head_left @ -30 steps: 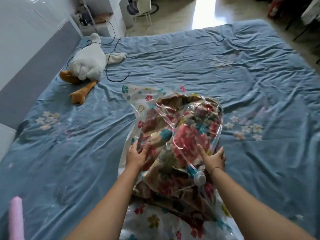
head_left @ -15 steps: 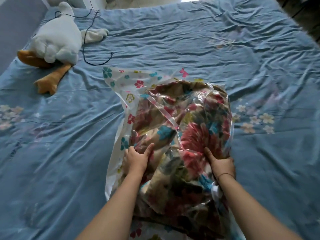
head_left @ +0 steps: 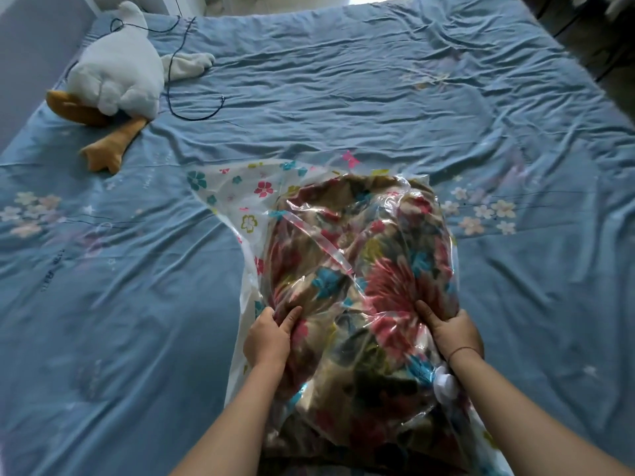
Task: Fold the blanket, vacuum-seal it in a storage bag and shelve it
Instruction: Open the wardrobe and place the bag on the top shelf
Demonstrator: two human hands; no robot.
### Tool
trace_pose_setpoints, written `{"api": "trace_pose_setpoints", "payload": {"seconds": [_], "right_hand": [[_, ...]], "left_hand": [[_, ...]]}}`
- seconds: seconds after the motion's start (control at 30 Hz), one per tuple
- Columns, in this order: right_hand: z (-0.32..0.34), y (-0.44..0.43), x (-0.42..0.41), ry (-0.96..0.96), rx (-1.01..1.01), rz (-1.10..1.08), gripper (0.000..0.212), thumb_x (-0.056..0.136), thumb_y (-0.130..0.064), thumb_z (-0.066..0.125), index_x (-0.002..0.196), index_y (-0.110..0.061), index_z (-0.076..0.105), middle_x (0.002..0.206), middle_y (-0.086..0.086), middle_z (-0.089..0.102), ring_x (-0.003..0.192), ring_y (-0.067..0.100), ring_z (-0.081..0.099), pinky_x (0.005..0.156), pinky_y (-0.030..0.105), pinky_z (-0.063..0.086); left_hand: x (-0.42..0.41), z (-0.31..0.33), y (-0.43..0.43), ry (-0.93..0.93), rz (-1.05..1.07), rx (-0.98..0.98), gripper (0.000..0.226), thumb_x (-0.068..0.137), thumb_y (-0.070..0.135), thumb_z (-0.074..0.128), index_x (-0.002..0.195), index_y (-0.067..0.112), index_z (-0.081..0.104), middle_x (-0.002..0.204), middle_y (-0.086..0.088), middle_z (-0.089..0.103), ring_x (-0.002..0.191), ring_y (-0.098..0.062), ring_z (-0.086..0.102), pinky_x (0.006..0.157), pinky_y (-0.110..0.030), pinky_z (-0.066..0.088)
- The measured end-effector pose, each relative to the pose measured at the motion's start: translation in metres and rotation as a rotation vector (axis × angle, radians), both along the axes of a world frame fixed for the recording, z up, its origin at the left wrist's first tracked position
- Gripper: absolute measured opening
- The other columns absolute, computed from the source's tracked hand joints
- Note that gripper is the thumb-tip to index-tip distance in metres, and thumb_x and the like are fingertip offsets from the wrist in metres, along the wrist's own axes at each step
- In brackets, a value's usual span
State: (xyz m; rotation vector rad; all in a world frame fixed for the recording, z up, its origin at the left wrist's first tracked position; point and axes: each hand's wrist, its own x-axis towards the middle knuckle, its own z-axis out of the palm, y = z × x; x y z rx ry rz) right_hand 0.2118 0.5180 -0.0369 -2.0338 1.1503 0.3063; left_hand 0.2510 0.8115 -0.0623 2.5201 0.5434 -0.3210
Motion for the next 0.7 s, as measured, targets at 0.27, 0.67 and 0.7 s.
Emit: {"api": "trace_pose_setpoints", "payload": {"seconds": [0.27,0.67,0.7], "right_hand": [[0.059,0.0,-0.121,-0.015,-0.04,0.159,0.088,0.062,-0.09,0.049,0.106,-0.016,0.066,0.1,0.015,0.071,0.093,0.036,0.065,0.07,0.036,0.045],[0.17,-0.038,-0.242,-0.31,-0.16,-0.278,0.064,0.079,-0.063,0.058,0.094,-0.002,0.068,0.09,0.026,0.067,0.09,0.042,0.062,0.069,0.037,0.041],[0.182,-0.047,-0.252,-0.343,-0.183,-0.33,0.062,0.082,-0.059,0.061,0.1,-0.001,0.069,0.097,0.027,0.068,0.095,0.043,0.062,0.072,0.038,0.041]], "left_hand": [[-0.146,0.021,0.022,0.144,-0.041,-0.242,0.051,0.088,0.064,0.044,0.103,0.022,0.068,0.093,-0.004,0.071,0.089,-0.025,0.064,0.073,-0.033,0.049],[-0.154,0.155,-0.041,-0.133,-0.284,-0.442,0.035,0.089,0.054,0.055,0.075,0.026,0.071,0.07,0.005,0.067,0.068,-0.012,0.061,0.06,-0.028,0.044],[-0.151,0.169,-0.057,-0.163,-0.325,-0.467,0.032,0.089,0.053,0.056,0.073,0.03,0.07,0.07,0.006,0.068,0.068,-0.011,0.062,0.061,-0.028,0.044]]}}
